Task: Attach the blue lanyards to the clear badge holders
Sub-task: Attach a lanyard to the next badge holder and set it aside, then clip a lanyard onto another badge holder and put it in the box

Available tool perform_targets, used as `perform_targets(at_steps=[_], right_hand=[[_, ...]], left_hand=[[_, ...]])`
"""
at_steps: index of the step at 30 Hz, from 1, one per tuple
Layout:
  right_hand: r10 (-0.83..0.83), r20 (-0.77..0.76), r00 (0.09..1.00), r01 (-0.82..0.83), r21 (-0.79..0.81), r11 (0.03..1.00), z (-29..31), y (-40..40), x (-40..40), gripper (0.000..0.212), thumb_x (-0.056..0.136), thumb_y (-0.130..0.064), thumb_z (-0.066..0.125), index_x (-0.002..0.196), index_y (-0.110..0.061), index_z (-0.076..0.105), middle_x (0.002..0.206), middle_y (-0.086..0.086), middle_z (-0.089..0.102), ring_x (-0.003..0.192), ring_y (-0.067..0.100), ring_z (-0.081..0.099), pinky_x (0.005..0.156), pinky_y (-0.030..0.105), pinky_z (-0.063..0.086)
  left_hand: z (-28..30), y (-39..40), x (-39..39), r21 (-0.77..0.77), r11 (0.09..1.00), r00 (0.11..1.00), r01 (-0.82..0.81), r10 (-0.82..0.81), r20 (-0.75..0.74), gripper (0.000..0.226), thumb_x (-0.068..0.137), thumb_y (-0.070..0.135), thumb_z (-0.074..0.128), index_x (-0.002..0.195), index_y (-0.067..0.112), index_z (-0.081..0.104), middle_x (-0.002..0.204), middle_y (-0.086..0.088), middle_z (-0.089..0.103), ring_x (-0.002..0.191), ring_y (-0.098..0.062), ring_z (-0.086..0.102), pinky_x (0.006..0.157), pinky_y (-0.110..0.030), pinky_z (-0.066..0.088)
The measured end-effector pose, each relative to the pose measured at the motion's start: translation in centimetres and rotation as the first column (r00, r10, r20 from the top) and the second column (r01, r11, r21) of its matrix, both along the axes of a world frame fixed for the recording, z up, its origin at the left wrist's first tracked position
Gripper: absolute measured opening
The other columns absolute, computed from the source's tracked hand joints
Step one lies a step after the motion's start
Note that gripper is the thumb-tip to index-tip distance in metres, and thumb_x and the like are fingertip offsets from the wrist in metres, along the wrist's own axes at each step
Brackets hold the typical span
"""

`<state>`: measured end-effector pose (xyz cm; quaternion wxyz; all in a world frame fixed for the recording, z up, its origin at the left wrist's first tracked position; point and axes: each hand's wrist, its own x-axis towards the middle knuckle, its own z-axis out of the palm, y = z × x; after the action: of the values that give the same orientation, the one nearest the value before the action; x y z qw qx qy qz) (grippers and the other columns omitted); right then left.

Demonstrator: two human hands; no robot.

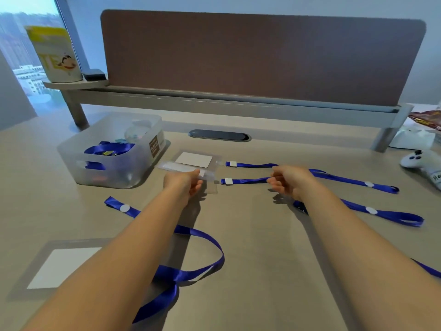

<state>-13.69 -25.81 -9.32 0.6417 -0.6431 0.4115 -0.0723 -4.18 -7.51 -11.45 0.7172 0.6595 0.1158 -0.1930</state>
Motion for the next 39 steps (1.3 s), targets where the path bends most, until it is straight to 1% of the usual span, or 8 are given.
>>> perform_targets(at_steps=[6,9,13,15,18,23,31,39], right_hand=[[0.165,-0.081,0.983,-0.183,-0.386,0.904,0.6,3.1,-0.2,0.024,0.093,-0.012,0.046,0.103,0.004,0.062,0.093,0.019,0.063,0.063,0.017,0.053,0.062,0.031,0.052],[0.285,-0.215,0.934,-0.356,-0.622,0.697,0.5,5.5,-0.5,0.031,0.093,-0.013,0.044,0.110,0.005,0.061,0.115,0.025,0.063,0.085,0.028,0.059,0.089,0.043,0.051],[0.360,-0.386,0.849,-0.525,-0.687,0.502,-0.2,8.5,0.0,0.028,0.093,-0.017,0.042,0.101,0.000,0.063,0.098,0.019,0.065,0.075,0.020,0.055,0.071,0.031,0.050],[0.396,-0.395,0.829,-0.552,-0.689,0.469,-0.6,10.0,0.4,0.029,0.093,-0.020,0.044,0.105,-0.001,0.063,0.105,0.020,0.066,0.082,0.022,0.059,0.081,0.034,0.052],[0.490,-0.377,0.786,-0.594,-0.680,0.431,-0.5,12.7,0.6,0.029,0.092,-0.024,0.049,0.113,-0.007,0.061,0.113,0.013,0.065,0.101,0.024,0.060,0.090,0.035,0.049],[0.614,-0.448,0.650,-0.728,-0.601,0.331,-0.8,16.0,1.0,0.034,0.085,-0.031,0.059,0.113,-0.011,0.060,0.114,0.008,0.064,0.093,0.016,0.055,0.087,0.030,0.048],[0.457,-0.595,0.661,-0.730,-0.652,0.206,-1.7,16.9,2.2,0.027,0.088,-0.018,0.054,0.111,-0.005,0.061,0.111,0.014,0.064,0.091,0.023,0.055,0.082,0.031,0.047],[0.428,-0.500,0.753,-0.632,-0.732,0.255,-1.5,16.4,1.8,0.033,0.088,-0.022,0.055,0.118,-0.008,0.054,0.117,0.012,0.061,0.105,0.024,0.058,0.088,0.032,0.048]], left_hand=[[0.8,2.2,-0.9,-0.052,0.987,0.982,0.149,-0.154,-0.108,0.025,0.085,0.022,0.059,0.103,0.007,0.048,0.090,-0.016,0.060,0.067,-0.018,0.059,0.040,-0.018,0.051],[1.3,4.2,-1.0,0.206,0.947,0.968,0.248,-0.250,-0.017,0.042,0.086,0.029,0.058,0.117,0.005,0.046,0.089,-0.014,0.059,0.073,-0.018,0.058,0.055,-0.023,0.050],[1.7,7.9,-0.9,0.596,0.775,0.887,0.208,-0.407,0.220,0.036,0.088,0.027,0.054,0.113,0.001,0.051,0.100,-0.014,0.060,0.076,-0.017,0.056,0.067,-0.026,0.048],[1.9,9.9,-1.2,0.735,0.664,0.810,0.135,-0.502,0.304,0.033,0.087,0.023,0.055,0.114,0.005,0.053,0.113,-0.013,0.060,0.089,-0.017,0.053,0.079,-0.029,0.045],[1.6,13.0,-1.7,0.835,0.531,0.758,0.145,-0.602,0.251,0.042,0.084,0.018,0.061,0.122,0.008,0.049,0.126,-0.012,0.056,0.106,-0.021,0.054,0.088,-0.029,0.043],[0.8,17.0,-2.3,0.941,0.254,0.709,0.224,-0.705,0.022,0.055,0.077,0.025,0.069,0.125,0.013,0.047,0.134,-0.008,0.049,0.118,-0.024,0.049,0.094,-0.030,0.042],[0.8,18.4,-2.7,0.963,0.022,0.646,0.267,-0.746,-0.162,0.072,0.068,0.033,0.076,0.129,0.024,0.038,0.137,-0.006,0.037,0.122,-0.028,0.040,0.101,-0.039,0.044],[0.5,17.5,-2.7,0.935,0.002,0.662,0.355,-0.707,-0.250,0.059,0.069,0.035,0.075,0.117,0.014,0.049,0.124,-0.007,0.055,0.104,-0.025,0.052,0.096,-0.036,0.048]])
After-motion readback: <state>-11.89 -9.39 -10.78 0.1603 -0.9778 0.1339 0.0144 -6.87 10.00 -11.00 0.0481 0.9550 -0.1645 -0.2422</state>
